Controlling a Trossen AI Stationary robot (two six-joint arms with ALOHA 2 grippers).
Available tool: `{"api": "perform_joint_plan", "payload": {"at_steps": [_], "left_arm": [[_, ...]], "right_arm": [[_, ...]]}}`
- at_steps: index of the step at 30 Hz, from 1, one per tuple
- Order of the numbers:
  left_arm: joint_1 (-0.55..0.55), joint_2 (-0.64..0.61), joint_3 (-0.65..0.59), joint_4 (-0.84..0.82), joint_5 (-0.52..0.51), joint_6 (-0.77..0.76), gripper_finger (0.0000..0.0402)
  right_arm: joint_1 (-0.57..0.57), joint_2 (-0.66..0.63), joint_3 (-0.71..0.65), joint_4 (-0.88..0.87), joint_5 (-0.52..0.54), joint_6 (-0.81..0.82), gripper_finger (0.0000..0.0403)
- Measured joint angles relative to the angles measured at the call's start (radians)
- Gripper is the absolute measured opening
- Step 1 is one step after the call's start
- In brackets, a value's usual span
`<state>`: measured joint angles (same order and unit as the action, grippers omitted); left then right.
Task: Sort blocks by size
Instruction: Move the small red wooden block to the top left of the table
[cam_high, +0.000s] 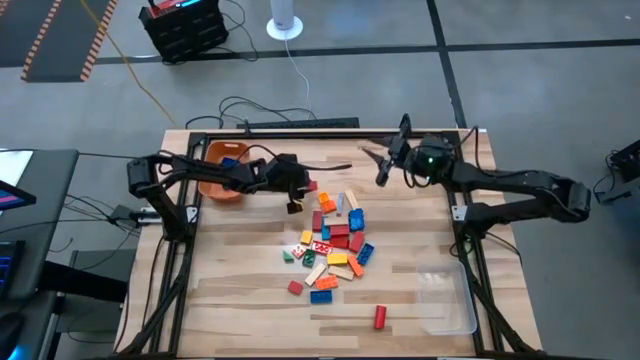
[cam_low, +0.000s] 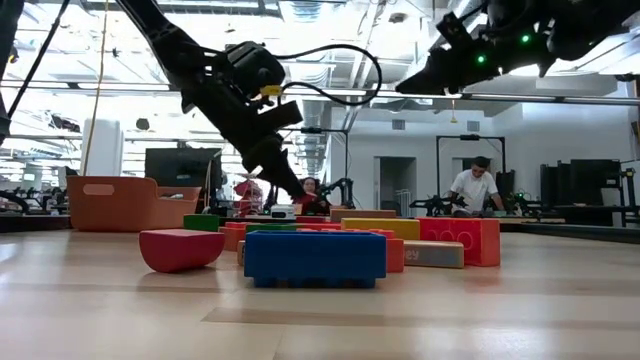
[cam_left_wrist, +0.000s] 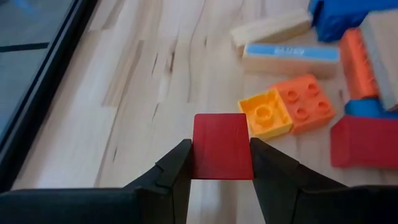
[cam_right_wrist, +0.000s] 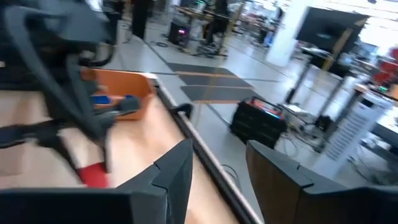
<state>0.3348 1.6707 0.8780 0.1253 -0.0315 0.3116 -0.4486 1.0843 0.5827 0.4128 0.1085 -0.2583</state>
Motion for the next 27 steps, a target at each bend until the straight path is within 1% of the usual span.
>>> {"api": "perform_joint_plan", "payload": {"at_steps": [3, 6, 13, 16, 19, 23, 25, 27], "left_arm": [[0.02, 0.0, -0.033, 0.068, 0.008, -0.002, 0.0132], [0.045, 0.0, -0.076, 0.134, 0.022, -0.007, 0.0132], [0.055, 0.0, -0.091, 0.121, 0.029, 0.009, 0.0132], [0.052, 0.0, -0.091, 0.047, 0.028, 0.043, 0.0132], [0.051, 0.0, -0.091, -0.069, 0.027, 0.036, 0.0132], [0.051, -0.006, -0.086, -0.193, -0.031, -0.082, 0.0138], [0.051, -0.023, -0.085, -0.25, -0.07, -0.14, 0.0151], [0.052, -0.053, -0.083, -0.349, -0.091, -0.174, 0.0174]], "right_arm": [[-0.039, 0.023, 0.0, 0.014, -0.004, 0.028, 0.0179], [-0.059, 0.064, 0.0, 0.038, -0.03, 0.055, 0.0179], [-0.059, 0.183, 0.0, 0.125, -0.036, 0.075, 0.0179], [-0.054, 0.211, 0.0, 0.14, -0.036, 0.089, 0.0179], [-0.037, 0.211, 0.0, 0.129, -0.036, 0.097, 0.0179], [-0.007, 0.178, 0.0, 0.093, -0.037, 0.068, 0.0179], [0.007, 0.165, 0.0, 0.084, -0.037, 0.046, 0.0179], [0.019, 0.161, 0.0, 0.069, -0.038, 0.04, 0.0179]]}}
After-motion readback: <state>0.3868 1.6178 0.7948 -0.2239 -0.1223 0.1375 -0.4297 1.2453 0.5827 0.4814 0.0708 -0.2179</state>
